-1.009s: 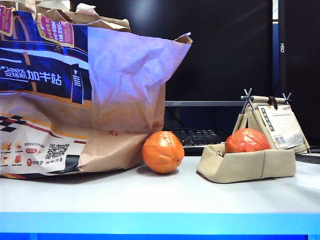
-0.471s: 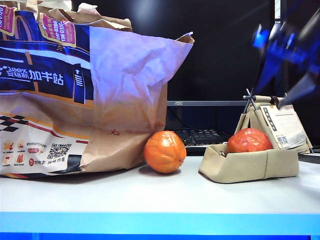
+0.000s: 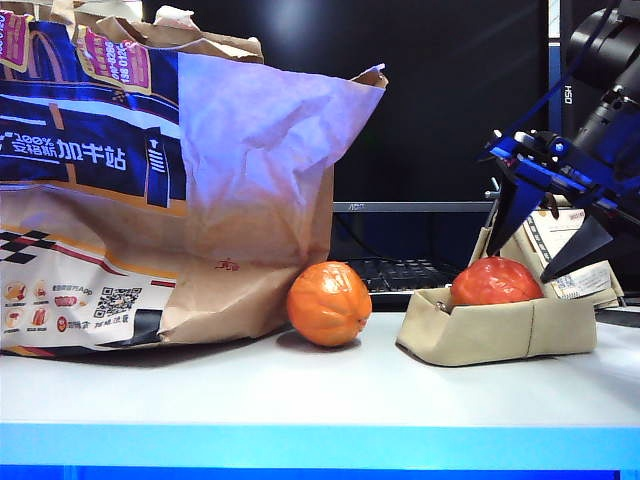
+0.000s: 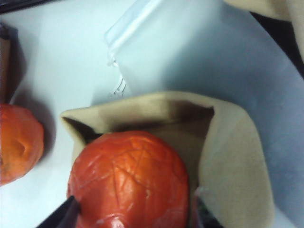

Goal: Open the paper bag and put two oranges into the paper bag.

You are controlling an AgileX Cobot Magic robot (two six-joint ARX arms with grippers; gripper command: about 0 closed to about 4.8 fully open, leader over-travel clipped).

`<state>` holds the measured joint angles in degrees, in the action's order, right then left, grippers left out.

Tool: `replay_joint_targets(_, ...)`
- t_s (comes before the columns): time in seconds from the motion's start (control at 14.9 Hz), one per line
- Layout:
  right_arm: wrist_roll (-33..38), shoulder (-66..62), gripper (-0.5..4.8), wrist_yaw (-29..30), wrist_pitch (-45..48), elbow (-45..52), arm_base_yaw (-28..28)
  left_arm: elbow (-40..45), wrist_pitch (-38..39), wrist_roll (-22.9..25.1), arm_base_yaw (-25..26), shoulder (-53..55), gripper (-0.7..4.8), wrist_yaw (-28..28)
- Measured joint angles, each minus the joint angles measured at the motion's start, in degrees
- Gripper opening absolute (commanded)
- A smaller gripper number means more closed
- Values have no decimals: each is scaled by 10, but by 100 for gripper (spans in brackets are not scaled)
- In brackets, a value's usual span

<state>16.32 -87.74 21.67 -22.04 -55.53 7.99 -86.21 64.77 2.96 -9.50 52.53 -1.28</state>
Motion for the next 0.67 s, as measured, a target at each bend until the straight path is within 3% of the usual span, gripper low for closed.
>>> replay_joint_targets(0.13, -2, 0, 339, 20, -2, 0, 5, 0, 10, 0, 0, 16, 377, 0)
replay_joint_targets(0.34, -16, 0, 339, 19, -6, 0, 37, 0, 22, 0, 0, 39, 377, 0)
replay_joint_targets(0.54, -21, -6, 339, -32, -5, 0, 63, 0, 26, 0, 0, 44, 377, 7)
replay_joint_targets(0.67, -24, -27, 339, -28, 8, -6, 62, 0, 27, 2, 0, 43, 377, 14)
